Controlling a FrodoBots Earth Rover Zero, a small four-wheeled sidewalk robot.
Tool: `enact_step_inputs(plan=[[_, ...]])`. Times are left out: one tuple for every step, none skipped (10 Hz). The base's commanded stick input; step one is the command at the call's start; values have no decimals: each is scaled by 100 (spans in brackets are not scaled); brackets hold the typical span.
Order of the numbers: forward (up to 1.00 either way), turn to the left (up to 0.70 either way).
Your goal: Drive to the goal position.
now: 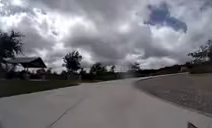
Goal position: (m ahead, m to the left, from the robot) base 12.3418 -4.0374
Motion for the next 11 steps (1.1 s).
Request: enact_step_inputs(plan=[[58, 1], [58, 1], [58, 1], [58, 1], [58, 1], [58, 1], [58, 1], [58, 1], [58, 1], [58, 1], [58, 1]])
